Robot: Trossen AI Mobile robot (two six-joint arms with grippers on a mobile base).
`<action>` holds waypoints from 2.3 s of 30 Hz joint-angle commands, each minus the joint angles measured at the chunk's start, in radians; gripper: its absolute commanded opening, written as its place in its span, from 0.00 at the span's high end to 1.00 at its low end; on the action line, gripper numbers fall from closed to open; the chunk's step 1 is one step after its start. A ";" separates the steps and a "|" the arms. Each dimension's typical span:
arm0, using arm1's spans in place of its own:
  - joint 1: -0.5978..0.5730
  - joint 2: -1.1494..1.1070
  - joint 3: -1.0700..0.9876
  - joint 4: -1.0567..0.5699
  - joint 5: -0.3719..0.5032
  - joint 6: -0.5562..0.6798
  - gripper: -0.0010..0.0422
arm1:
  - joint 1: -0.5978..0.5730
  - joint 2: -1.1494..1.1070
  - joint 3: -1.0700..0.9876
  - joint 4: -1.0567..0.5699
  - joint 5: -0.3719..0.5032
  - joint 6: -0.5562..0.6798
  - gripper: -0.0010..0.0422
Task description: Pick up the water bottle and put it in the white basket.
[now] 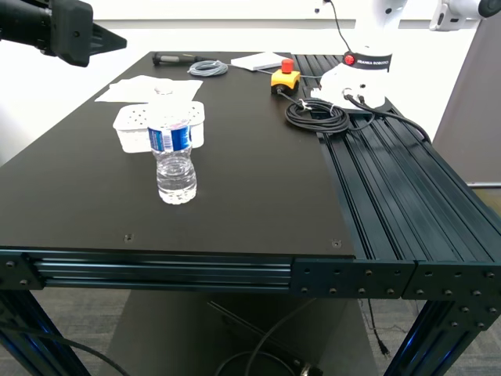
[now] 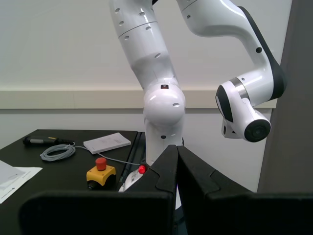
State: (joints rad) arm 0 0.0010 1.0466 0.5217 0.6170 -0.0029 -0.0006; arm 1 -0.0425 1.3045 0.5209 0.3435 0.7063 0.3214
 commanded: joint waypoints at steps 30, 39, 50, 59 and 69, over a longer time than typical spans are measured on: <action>0.000 0.000 0.002 0.003 0.000 0.000 0.98 | -0.196 0.102 -0.071 -0.014 -0.140 -0.011 0.37; 0.000 0.000 0.002 0.003 0.000 0.000 0.98 | -0.196 0.329 -0.038 0.227 -0.140 -0.079 0.51; 0.000 0.000 0.002 0.002 0.000 0.000 0.98 | -0.196 0.338 0.028 0.212 -0.132 -0.089 0.52; 0.000 0.000 0.002 0.002 0.000 0.000 0.98 | -0.199 0.340 0.029 0.212 -0.109 -0.140 0.27; 0.000 0.000 0.002 0.003 0.000 0.000 0.98 | -0.254 0.344 0.076 0.214 -0.113 -0.126 0.38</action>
State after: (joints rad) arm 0 0.0006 1.0466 0.5217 0.6167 -0.0025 -0.0006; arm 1 -0.2962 1.6440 0.5911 0.5537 0.6029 0.1844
